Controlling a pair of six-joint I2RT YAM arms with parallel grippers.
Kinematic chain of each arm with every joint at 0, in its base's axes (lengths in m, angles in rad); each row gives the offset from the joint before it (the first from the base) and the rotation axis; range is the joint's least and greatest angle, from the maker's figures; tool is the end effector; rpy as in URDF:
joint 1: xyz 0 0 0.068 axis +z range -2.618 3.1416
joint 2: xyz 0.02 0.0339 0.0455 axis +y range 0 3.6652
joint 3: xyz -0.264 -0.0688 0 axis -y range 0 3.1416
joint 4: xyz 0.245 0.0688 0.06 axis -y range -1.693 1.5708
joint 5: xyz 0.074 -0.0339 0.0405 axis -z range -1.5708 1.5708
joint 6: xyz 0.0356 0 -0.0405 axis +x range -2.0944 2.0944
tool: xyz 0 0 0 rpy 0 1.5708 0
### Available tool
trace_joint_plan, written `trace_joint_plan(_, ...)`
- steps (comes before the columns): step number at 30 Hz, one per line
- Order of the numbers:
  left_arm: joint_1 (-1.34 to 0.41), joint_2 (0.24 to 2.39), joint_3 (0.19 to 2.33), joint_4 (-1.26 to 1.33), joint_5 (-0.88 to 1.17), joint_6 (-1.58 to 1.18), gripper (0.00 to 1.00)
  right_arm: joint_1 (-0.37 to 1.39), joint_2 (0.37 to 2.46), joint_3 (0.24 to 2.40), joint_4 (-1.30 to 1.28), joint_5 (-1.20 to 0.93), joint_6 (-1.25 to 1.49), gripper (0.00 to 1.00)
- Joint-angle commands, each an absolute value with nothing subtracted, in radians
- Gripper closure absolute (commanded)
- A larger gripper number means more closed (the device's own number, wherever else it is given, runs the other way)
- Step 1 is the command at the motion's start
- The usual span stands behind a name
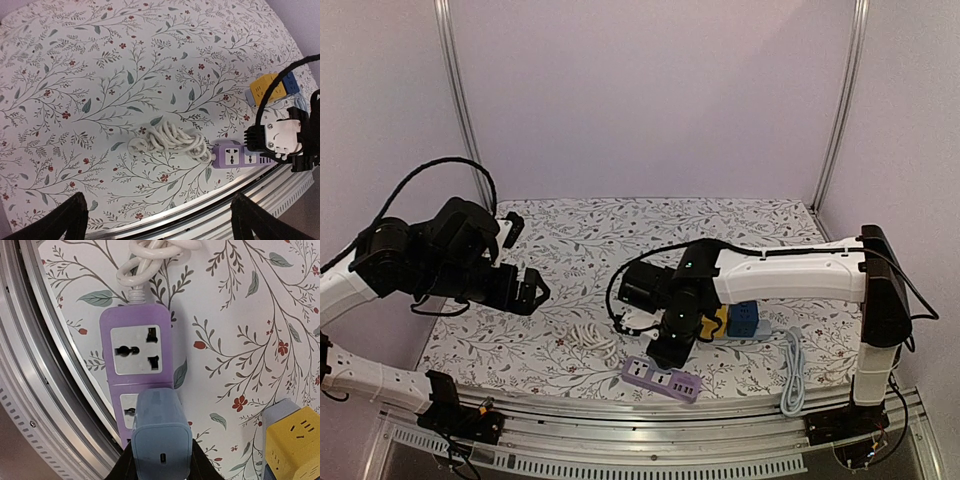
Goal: Insert the plug
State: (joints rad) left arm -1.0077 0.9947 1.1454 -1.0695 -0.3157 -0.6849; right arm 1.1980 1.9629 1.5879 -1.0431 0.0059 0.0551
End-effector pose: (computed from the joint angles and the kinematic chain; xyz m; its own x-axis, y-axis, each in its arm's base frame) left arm 0.1027 -0.1419 0.3453 -0.7735 0.0988 -0.6261 0.2762 0.9416 -0.1927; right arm 0.1413 0.3608 0.2152 -0.4107 -0.8990 -0.1522 -0.9097 0.4152 0.0026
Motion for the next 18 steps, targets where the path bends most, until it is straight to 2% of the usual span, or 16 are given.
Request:
trace_joint_plan(1, -0.996, 1.010, 1.156, -1.097, -0.300, -0.674, 0.01, 1.203, 1.977, 1.547, -1.048, 0.061, 0.059, 1.00)
trace_joint_plan(18, -0.996, 1.032, 1.170, -1.104, -0.303, -0.670, 0.00, 1.204, 1.919, 1.493, -1.036, 0.061, 0.086, 1.00)
